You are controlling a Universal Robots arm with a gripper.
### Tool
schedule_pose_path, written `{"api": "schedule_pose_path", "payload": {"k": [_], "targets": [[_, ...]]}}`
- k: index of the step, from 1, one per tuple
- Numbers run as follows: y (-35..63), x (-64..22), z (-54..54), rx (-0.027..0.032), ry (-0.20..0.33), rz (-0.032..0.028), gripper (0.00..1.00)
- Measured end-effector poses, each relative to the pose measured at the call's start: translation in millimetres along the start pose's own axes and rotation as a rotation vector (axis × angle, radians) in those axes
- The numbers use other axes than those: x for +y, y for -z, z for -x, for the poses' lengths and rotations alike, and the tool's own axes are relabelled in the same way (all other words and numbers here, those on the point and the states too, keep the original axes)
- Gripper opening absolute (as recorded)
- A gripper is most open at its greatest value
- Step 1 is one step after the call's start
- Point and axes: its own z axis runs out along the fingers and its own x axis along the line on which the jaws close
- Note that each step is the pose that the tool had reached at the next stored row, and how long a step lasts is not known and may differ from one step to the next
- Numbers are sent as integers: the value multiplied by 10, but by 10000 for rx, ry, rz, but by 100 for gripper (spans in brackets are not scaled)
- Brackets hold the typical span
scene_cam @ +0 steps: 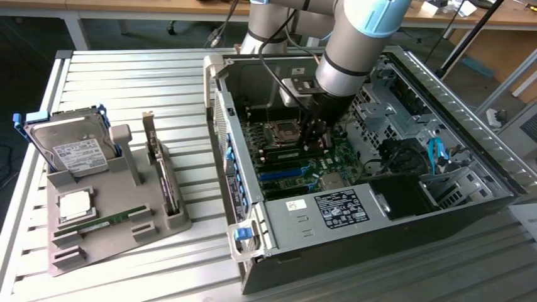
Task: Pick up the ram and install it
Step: 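Insert the ram into the slot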
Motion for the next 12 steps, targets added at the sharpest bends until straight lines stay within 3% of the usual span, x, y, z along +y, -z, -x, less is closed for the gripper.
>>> {"api": "schedule_pose_path", "payload": {"k": [3, 6, 12], "targets": [[167, 6, 8, -2, -14, -1, 26], [258, 9, 13, -3, -20, -2, 26], [315, 11, 16, -5, -21, -2, 26]]}}
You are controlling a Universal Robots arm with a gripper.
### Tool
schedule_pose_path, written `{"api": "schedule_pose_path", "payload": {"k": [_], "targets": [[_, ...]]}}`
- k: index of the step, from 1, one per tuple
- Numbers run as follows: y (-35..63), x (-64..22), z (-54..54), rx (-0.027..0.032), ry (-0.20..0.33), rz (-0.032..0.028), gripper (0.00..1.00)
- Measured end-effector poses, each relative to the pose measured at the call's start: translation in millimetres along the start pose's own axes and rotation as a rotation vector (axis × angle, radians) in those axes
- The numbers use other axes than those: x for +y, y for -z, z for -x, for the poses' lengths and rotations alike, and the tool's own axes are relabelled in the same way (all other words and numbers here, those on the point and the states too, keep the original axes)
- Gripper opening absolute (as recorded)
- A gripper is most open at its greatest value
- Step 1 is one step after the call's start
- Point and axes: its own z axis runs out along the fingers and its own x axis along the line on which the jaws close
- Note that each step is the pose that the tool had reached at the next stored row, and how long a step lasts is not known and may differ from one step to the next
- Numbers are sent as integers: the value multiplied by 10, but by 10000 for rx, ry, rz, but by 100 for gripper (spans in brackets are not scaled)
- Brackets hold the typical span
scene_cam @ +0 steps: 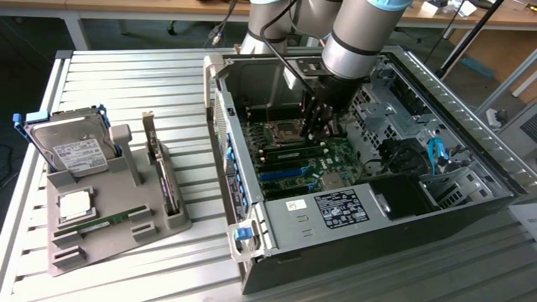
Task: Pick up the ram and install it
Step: 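Insert the ram into the slot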
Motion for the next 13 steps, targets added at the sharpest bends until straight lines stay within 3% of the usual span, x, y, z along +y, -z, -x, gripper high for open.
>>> {"api": "schedule_pose_path", "payload": {"k": [3, 5, 8, 13], "targets": [[1, 0, 4, 2, 1, 1, 25], [1, 0, 4, 3, 0, 1, 12], [1, 0, 5, 2, 25, 2, 11], [0, 0, 4, 34, 883, 43, 11]]}}
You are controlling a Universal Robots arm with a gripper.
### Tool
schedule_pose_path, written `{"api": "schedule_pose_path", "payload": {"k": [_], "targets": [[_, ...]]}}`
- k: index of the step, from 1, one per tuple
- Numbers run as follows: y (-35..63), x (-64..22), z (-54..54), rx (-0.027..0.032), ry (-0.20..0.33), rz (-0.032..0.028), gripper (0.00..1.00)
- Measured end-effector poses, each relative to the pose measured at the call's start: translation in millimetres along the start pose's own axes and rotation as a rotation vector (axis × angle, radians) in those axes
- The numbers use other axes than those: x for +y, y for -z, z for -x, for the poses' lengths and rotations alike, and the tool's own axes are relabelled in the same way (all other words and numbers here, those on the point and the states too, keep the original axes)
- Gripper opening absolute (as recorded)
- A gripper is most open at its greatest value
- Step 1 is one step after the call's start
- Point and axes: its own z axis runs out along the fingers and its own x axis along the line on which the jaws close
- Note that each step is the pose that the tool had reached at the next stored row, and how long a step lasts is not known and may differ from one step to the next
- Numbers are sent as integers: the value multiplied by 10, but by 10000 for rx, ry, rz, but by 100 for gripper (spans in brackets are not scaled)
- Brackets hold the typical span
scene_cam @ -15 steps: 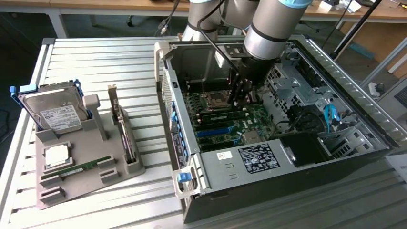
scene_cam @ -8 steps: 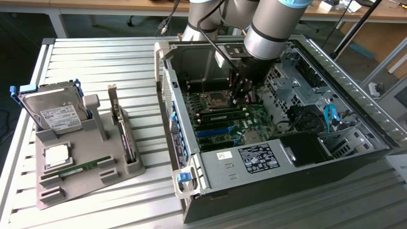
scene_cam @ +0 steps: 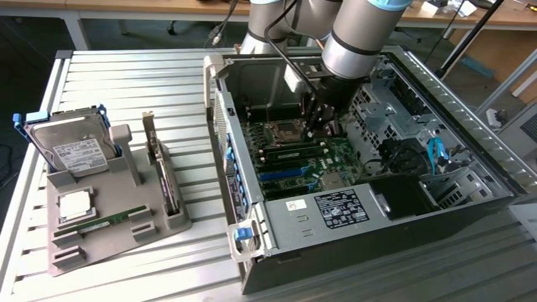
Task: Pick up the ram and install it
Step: 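Insert the ram into the slot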
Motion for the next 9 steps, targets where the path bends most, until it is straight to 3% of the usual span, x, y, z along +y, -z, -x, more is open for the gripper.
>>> {"api": "schedule_pose_path", "payload": {"k": [4, 5, 6, 7, 9], "targets": [[0, 0, 0, 2, 14, -2, 11], [-4, 1, 0, 14, 23, -182, 11], [-8, 4, 0, 31, 34, -434, 11], [-9, 4, 0, 36, 37, -509, 11], [-8, 4, 0, 38, 37, -509, 11]]}}
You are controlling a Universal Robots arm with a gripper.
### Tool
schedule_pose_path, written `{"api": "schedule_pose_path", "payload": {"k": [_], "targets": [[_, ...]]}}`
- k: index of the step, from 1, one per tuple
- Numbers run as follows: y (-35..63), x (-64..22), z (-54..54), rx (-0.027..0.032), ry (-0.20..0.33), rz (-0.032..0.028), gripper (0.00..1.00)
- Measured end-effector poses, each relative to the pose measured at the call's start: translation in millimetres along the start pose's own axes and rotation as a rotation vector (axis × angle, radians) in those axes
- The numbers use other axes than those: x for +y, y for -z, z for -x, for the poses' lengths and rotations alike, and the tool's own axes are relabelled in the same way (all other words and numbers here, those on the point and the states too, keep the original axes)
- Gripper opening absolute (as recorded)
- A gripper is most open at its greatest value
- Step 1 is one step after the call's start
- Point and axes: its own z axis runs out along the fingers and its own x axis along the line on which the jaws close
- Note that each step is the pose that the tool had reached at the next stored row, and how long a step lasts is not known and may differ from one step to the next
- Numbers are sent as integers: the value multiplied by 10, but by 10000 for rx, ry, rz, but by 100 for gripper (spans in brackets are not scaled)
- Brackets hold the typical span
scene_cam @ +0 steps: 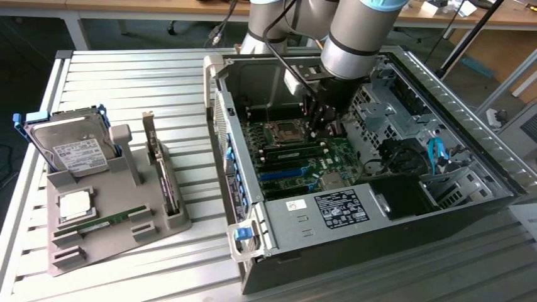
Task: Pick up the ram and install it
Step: 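Insert the ram into the slot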
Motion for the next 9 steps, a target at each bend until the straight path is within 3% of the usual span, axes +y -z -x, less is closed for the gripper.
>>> {"api": "schedule_pose_path", "payload": {"k": [9], "targets": [[-15, -222, -17, -6, -3, 76, 11]]}}
